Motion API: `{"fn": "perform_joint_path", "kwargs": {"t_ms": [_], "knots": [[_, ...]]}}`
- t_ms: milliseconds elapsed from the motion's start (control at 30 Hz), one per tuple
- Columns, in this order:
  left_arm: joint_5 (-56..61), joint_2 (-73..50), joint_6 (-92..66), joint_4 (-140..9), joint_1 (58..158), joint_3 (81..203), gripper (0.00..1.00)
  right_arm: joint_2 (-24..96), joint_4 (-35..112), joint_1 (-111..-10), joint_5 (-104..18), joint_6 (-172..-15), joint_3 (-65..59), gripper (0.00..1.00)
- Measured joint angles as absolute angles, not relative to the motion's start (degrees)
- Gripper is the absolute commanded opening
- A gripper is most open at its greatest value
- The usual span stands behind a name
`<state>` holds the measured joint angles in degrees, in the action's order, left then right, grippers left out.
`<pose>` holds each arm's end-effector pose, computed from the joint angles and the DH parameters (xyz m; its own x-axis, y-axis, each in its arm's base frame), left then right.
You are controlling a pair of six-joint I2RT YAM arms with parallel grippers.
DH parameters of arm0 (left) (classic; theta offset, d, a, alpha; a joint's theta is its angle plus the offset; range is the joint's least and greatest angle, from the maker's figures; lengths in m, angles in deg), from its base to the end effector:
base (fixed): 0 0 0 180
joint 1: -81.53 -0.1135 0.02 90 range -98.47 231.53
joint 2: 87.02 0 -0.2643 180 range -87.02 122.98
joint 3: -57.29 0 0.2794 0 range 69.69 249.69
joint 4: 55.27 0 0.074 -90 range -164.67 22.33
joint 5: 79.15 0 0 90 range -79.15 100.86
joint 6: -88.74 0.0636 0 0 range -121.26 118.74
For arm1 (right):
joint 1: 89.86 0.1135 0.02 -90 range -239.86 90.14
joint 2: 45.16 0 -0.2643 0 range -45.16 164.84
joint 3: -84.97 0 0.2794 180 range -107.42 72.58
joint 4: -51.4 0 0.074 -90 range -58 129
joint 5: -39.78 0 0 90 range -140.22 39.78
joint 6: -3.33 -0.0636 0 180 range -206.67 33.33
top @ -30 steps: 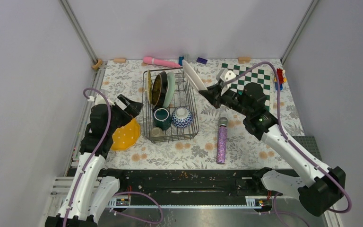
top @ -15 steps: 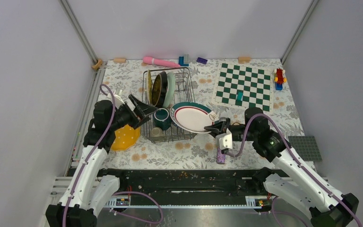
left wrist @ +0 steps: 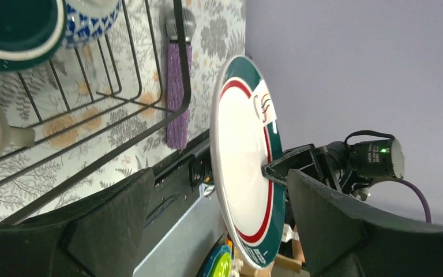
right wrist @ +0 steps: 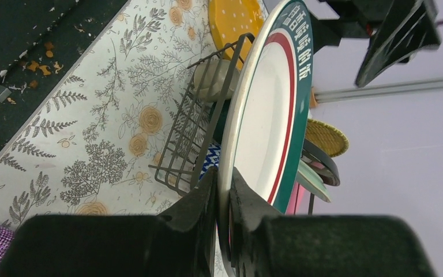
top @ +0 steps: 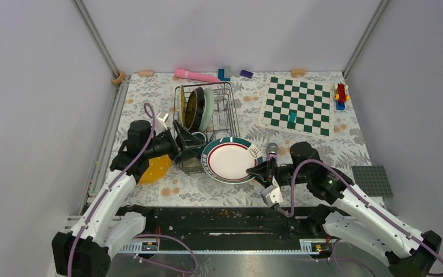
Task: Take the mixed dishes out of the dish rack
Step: Pick up the plate from the dish rack.
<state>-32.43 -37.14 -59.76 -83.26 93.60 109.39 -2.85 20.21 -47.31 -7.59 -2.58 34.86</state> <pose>0.2229 -0.0922 0.2741 -0.8667 -0.4494 -0.2164 0.0325 0.3820 -0.9236 0.1272 0.1752 0.2814 0.9203 -0.1487 -0.3619 -0.3893 -0.2545 -0.8853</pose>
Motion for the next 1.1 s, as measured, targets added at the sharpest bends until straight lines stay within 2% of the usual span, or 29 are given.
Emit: {"fn": "perform_joint_path", "kwargs": {"t_ms": [333, 433, 500, 533, 567, 700, 733, 800, 833, 1100], "knots": [[-32.3, -30.9, -58.4, -86.1, 102.0, 109.4, 0.55, -3.7, 19.9, -44.4, -9.6, 3.7, 35.3, 0.00], [-32.2, -30.2, -58.2, -86.2, 103.5, 109.4, 0.35, -3.7, 19.8, -43.7, -10.6, 4.5, 35.3, 0.00], [-32.2, -29.8, -58.5, -86.1, 104.3, 109.4, 0.14, -3.7, 19.2, -43.3, -11.2, 4.7, 35.3, 0.03], [-32.3, -29.5, -58.3, -86.0, 104.7, 109.5, 0.03, -3.7, 18.7, -43.0, -11.4, 4.8, 35.4, 0.07], [-32.3, -29.4, -58.5, -86.0, 105.0, 109.6, 0.00, -3.7, 18.3, -42.8, -11.7, 4.9, 35.6, 0.13], [-32.0, -28.9, -58.4, -86.1, 105.8, 109.8, 0.00, -3.8, 17.5, -42.4, -12.3, 5.6, 35.9, 0.43], [-31.8, -28.9, -58.1, -86.2, 105.8, 109.8, 0.00, -4.0, 17.6, -42.4, -12.4, 6.0, 35.9, 0.58], [-31.4, -28.9, -57.5, -86.3, 105.8, 109.8, 0.00, -4.5, 17.7, -42.4, -12.7, 6.4, 35.9, 0.97], [-31.2, -28.9, -57.4, -86.4, 105.8, 109.8, 0.00, -4.9, 17.7, -42.4, -12.7, 6.3, 35.9, 0.99], [-29.7, -31.6, -57.1, -81.6, 105.8, 109.7, 0.00, -7.9, 16.5, -42.4, -12.7, 6.8, 35.8, 1.00]]}}
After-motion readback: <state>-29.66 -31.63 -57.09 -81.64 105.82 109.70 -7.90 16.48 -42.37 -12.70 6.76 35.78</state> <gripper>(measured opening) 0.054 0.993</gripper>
